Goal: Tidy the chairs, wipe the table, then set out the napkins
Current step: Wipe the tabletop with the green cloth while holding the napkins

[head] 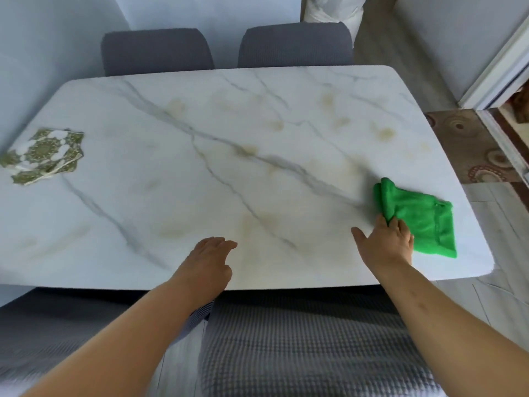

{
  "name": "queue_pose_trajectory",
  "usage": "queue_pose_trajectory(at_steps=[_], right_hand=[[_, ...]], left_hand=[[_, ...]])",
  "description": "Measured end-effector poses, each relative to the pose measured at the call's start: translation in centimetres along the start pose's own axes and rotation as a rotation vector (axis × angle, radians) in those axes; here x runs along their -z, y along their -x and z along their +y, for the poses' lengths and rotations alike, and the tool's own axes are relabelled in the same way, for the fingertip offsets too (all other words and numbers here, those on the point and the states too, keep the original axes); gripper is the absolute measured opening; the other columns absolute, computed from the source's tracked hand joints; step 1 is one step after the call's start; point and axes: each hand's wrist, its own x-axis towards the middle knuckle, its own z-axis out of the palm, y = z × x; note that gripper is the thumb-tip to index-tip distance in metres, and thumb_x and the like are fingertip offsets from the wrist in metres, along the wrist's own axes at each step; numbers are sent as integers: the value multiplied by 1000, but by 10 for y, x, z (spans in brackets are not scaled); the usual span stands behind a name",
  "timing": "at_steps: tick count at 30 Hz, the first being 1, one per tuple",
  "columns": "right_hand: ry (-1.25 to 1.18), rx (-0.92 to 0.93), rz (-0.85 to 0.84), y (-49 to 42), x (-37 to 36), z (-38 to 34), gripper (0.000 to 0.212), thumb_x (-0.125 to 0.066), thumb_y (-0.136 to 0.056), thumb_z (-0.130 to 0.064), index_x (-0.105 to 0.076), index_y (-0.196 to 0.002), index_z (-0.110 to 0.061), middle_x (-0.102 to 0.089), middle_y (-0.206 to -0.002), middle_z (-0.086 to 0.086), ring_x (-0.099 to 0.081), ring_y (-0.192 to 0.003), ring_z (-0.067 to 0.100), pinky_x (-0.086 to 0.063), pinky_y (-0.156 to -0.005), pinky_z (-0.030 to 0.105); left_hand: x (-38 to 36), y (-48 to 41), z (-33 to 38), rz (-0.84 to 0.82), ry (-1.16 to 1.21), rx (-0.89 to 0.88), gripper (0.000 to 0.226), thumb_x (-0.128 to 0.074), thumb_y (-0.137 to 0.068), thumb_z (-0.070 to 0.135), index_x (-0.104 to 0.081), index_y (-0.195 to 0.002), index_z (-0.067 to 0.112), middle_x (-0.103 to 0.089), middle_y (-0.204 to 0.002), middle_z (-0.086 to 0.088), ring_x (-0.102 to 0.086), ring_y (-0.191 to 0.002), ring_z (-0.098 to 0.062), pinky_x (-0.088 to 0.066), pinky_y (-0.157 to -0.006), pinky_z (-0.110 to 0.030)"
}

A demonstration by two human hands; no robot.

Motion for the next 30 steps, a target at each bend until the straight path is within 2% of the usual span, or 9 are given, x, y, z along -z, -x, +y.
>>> queue_pose_trajectory(at_steps=[5,8,10,16,21,25,26,28,30], right_hand=[[-189,270,-27,25,-4,-75,73,-43,-96,-49,-19,-153,-11,-20,-159,15,-8,-149,27,-16,-120,42],[-296,413,-78,49,-14,-124,72,-48,-95,-46,-21,-153,-13,-26,-156,14,-22,-144,28,-28,-115,44],[-321,510,-114,68,-21,-158,71,-48,-95,-45,-21,-153,-13,-26,-156,11,-27,-143,27,-31,-113,43],[-343,650,-186,119,-42,-245,72,-48,-95,-47,-19,-154,-17,-16,-161,4,-21,-146,19,-29,-114,35],[-320,677,-184,159,-57,-331,71,-46,-97,-46,-14,-155,-19,-10,-163,4,-7,-149,14,-18,-116,30],[-278,731,-216,194,-79,-407,68,-42,-98,-45,-13,-155,-21,-6,-163,5,-5,-149,14,-16,-116,29],[-243,754,-250,202,-85,-420,66,-42,-98,-45,-16,-155,-21,-6,-163,5,-5,-149,15,-16,-116,30],[-185,803,-317,221,-101,-446,56,-43,-97,-47,-36,-148,-24,-11,-162,4,-5,-149,15,-15,-117,32],[-227,772,-321,233,-112,-459,43,-46,-96,-48,-57,-131,-28,-22,-160,2,-9,-149,14,-14,-117,31]], left_hand=[[6,15,-22,33,37,63,59,-40,-93,13,-25,-149,24,-22,-156,4,-10,-145,-12,-13,-115,-28],[11,27,-43,54,52,98,58,-40,-94,15,-24,-149,25,-21,-156,5,-10,-144,-12,-14,-115,-27],[17,35,-63,67,59,114,57,-39,-95,16,-24,-149,25,-22,-156,5,-10,-144,-12,-15,-115,-27],[39,48,-130,127,115,157,56,-42,-94,18,-28,-147,27,-24,-155,4,-12,-144,-12,-20,-114,-29],[63,48,-208,159,139,121,55,-43,-94,20,-30,-147,26,-25,-155,4,-13,-144,-12,-19,-114,-29],[88,47,-288,191,157,100,53,-43,-96,25,-29,-147,26,-25,-155,3,-14,-143,-12,-21,-115,-30],[93,47,-303,196,157,106,52,-44,-97,26,-29,-147,25,-26,-155,2,-15,-143,-13,-22,-115,-30],[105,43,-338,205,162,135,52,-44,-97,26,-30,-146,23,-28,-154,2,-18,-142,-15,-22,-114,-31],[115,37,-363,213,168,156,52,-44,-96,26,-31,-146,22,-30,-153,1,-22,-141,-16,-23,-113,-30]])
